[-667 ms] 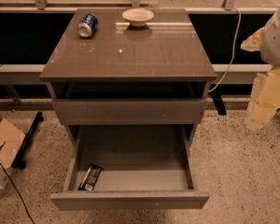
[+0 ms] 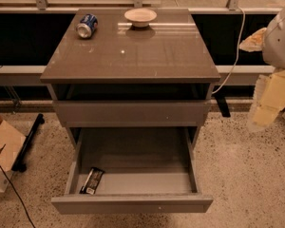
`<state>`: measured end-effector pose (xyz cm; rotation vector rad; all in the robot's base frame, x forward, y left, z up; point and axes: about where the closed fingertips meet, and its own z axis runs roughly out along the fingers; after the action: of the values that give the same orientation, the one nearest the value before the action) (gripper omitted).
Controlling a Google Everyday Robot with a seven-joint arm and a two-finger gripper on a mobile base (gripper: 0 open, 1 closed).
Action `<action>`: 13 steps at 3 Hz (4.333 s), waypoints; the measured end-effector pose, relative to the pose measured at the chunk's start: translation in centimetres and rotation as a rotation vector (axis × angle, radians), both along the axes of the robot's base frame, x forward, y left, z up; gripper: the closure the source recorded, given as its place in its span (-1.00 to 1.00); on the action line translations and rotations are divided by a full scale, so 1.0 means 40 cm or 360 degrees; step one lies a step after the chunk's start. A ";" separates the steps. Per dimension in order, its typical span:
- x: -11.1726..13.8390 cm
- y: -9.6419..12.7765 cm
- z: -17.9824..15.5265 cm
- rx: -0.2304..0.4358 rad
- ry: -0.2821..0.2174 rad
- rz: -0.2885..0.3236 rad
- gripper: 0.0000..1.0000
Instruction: Pick rxbar chocolate from middle drawer and place on counter
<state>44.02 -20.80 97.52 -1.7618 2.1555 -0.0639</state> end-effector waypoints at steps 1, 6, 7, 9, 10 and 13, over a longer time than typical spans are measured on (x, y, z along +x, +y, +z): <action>-0.003 0.059 -0.025 0.0030 -0.0065 0.0216 -1.00; 0.150 0.294 -0.272 0.0183 -0.0172 0.0601 -1.00; 0.185 0.335 -0.325 0.0125 -0.0168 0.0664 -1.00; 0.240 0.428 -0.506 0.0023 -0.0130 0.0808 -1.00; 0.261 0.467 -0.603 0.0007 -0.0098 0.0860 -1.00; 0.311 0.478 -0.756 0.0009 0.0012 0.0816 -1.00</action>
Offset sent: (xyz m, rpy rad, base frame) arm 0.0177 0.0779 -0.0581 0.0854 -0.1069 0.4087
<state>56.46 -1.66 67.28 -2.2509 1.6415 0.0781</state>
